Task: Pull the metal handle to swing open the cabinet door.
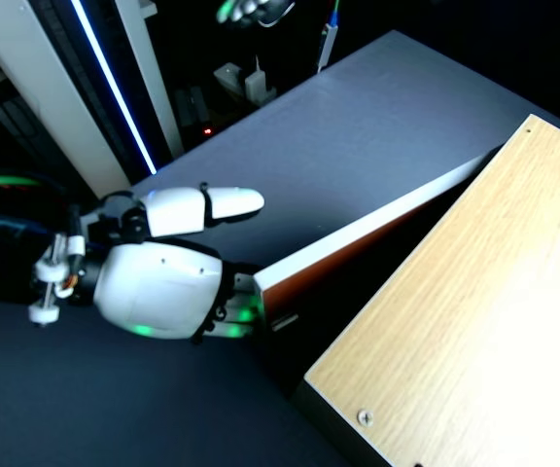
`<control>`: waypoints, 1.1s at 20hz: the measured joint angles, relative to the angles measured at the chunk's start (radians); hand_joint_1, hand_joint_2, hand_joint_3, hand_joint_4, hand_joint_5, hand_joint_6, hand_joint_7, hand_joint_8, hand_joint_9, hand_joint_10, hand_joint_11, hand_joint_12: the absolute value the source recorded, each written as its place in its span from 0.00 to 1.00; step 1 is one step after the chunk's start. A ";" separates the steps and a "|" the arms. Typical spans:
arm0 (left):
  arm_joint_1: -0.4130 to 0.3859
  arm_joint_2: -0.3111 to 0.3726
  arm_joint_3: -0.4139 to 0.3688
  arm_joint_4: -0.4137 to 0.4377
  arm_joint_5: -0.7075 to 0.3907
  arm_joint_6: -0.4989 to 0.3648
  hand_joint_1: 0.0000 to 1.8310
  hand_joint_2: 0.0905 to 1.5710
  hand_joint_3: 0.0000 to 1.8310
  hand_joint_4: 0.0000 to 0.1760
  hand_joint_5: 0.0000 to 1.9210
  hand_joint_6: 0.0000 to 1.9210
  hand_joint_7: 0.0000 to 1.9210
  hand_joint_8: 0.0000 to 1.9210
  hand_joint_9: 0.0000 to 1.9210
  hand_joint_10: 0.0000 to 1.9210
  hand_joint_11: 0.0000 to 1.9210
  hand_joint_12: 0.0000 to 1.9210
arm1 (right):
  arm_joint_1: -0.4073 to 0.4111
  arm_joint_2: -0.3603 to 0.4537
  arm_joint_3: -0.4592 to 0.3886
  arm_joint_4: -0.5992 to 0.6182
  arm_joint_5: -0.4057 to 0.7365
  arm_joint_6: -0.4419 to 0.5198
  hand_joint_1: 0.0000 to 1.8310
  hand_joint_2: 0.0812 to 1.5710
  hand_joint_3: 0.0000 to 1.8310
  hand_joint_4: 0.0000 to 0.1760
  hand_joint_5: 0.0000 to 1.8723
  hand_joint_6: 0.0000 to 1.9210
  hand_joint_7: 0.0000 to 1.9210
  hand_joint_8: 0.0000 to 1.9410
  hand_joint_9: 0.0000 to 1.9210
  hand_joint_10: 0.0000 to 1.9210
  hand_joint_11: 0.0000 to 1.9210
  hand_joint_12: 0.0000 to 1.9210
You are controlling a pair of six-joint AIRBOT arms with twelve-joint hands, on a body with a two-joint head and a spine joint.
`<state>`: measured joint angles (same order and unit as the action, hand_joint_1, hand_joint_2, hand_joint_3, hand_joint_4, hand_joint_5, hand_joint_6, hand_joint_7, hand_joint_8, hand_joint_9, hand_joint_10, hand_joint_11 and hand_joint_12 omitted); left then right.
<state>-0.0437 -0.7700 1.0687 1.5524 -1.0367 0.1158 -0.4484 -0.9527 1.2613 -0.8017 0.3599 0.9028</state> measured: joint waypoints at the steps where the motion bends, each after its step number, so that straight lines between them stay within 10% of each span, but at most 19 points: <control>1: 0.000 0.000 0.000 0.000 0.000 0.000 0.00 0.77 0.00 0.00 0.10 0.00 0.11 0.00 0.10 0.00 0.02 0.20 | -0.005 0.009 0.000 -0.002 0.010 -0.002 0.00 0.78 0.00 0.14 0.07 0.00 0.09 0.00 0.08 0.00 0.00 0.26; 22: 0.000 0.000 0.000 -0.001 0.000 0.000 0.00 0.79 0.00 0.01 0.14 0.01 0.17 0.01 0.15 0.00 0.00 0.33 | -0.034 0.079 -0.009 -0.115 0.051 -0.003 0.00 0.80 0.00 0.07 0.10 0.00 0.10 0.00 0.08 0.00 0.00 0.27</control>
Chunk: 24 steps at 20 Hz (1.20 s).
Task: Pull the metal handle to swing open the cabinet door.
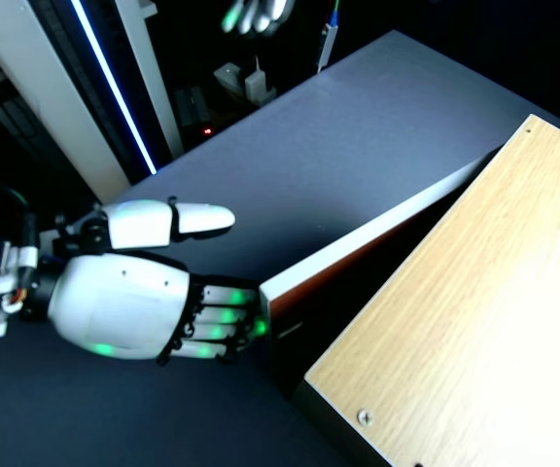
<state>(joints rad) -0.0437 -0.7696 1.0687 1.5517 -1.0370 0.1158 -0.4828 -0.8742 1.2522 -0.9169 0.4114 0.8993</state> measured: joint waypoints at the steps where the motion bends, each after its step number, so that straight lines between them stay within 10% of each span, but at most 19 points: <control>1: 0.000 0.000 0.000 0.000 0.000 0.000 0.00 0.79 0.00 0.00 0.14 0.01 0.17 0.01 0.15 0.00 0.00 0.33 | -0.006 0.000 0.000 -0.001 0.004 0.000 0.00 0.80 0.00 0.06 0.10 0.00 0.10 0.00 0.08 0.00 0.00 0.27; 15: 0.000 0.000 0.000 0.001 0.001 0.000 0.00 0.80 0.00 0.00 0.14 0.00 0.17 0.00 0.16 0.00 0.00 0.31 | -0.023 0.005 0.048 -0.207 0.064 -0.008 0.00 0.80 0.00 0.00 0.09 0.00 0.11 0.00 0.09 0.00 0.00 0.24; 24: 0.000 0.000 0.000 0.001 0.001 0.000 0.00 0.78 0.00 0.01 0.13 0.00 0.15 0.00 0.14 0.00 0.00 0.30 | -0.023 -0.016 0.127 -0.273 0.093 -0.190 0.00 0.79 0.00 0.00 0.09 0.00 0.10 0.00 0.09 0.00 0.00 0.28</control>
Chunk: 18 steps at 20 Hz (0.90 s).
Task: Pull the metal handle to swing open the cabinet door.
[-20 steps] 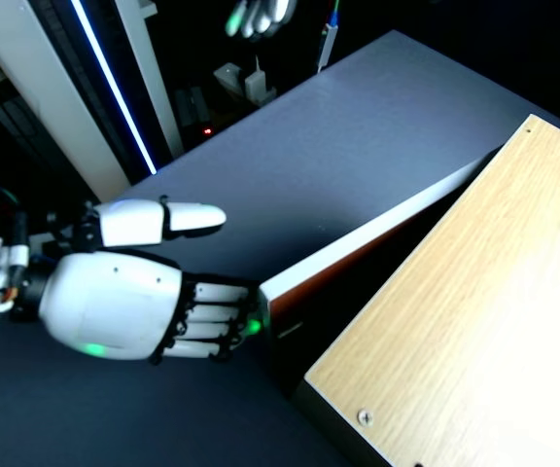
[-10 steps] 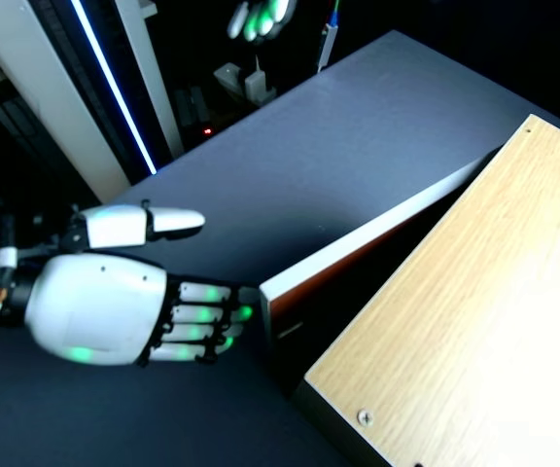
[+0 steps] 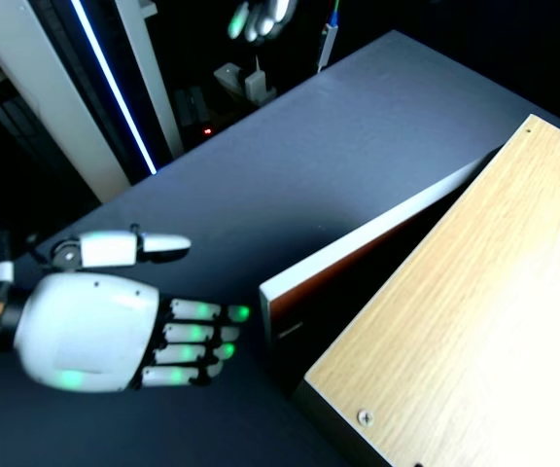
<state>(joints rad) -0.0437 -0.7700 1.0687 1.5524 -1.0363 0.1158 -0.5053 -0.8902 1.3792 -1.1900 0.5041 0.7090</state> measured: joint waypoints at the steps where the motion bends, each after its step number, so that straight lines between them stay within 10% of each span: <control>1: 0.000 0.000 0.000 0.000 0.000 0.000 0.00 0.78 0.00 0.05 0.13 0.00 0.15 0.00 0.14 0.00 0.00 0.29 | 0.000 -0.004 0.008 -0.008 0.005 -0.003 0.00 0.79 0.00 0.00 0.09 0.00 0.11 0.00 0.09 0.00 0.00 0.29; 9: 0.000 0.000 0.000 0.000 0.000 0.000 0.00 0.82 0.00 0.00 0.13 0.00 0.15 0.00 0.14 0.00 0.00 0.33 | 0.027 -0.049 0.112 -0.092 0.014 -0.007 0.00 0.82 0.00 0.00 0.09 0.00 0.10 0.00 0.09 0.00 0.00 0.27; 18: 0.000 0.000 0.000 0.000 0.001 0.000 0.07 0.78 0.00 0.21 0.15 0.00 0.20 0.00 0.19 0.00 0.00 0.41 | 0.050 -0.105 0.183 -0.110 0.003 -0.008 0.18 0.76 0.00 0.16 0.12 0.00 0.13 0.00 0.11 0.00 0.00 0.27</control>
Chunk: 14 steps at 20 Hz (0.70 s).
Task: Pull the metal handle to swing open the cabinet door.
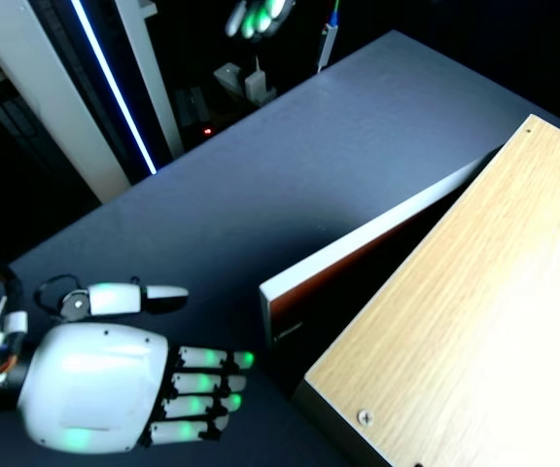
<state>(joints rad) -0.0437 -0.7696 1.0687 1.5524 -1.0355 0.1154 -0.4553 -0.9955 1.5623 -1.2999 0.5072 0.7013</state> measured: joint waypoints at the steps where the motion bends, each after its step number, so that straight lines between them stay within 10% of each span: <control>1: 0.000 0.000 0.000 0.000 -0.001 0.000 0.11 0.77 0.00 0.23 0.16 0.00 0.20 0.00 0.19 0.00 0.00 0.41 | 0.013 -0.014 0.003 -0.007 -0.014 0.000 0.15 0.76 0.00 0.17 0.12 0.00 0.13 0.00 0.11 0.00 0.00 0.27; 3: 0.000 0.000 0.000 0.000 -0.002 0.000 0.15 0.76 0.00 0.24 0.15 0.00 0.19 0.00 0.18 0.00 0.00 0.43 | 0.029 -0.023 0.002 0.002 -0.029 0.000 0.01 0.77 0.00 0.21 0.13 0.00 0.14 0.00 0.11 0.00 0.00 0.27; 14: 0.000 0.000 0.000 0.000 -0.001 0.000 0.00 0.79 0.00 0.15 0.16 0.00 0.19 0.00 0.18 0.00 0.00 0.49 | 0.060 -0.039 -0.042 0.071 -0.154 0.087 0.00 0.73 0.00 0.25 0.12 0.00 0.12 0.00 0.10 0.00 0.00 0.11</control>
<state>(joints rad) -0.0437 -0.7700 1.0687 1.5520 -1.0367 0.1154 -0.3954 -1.0344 1.5204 -1.2293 0.3527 0.7887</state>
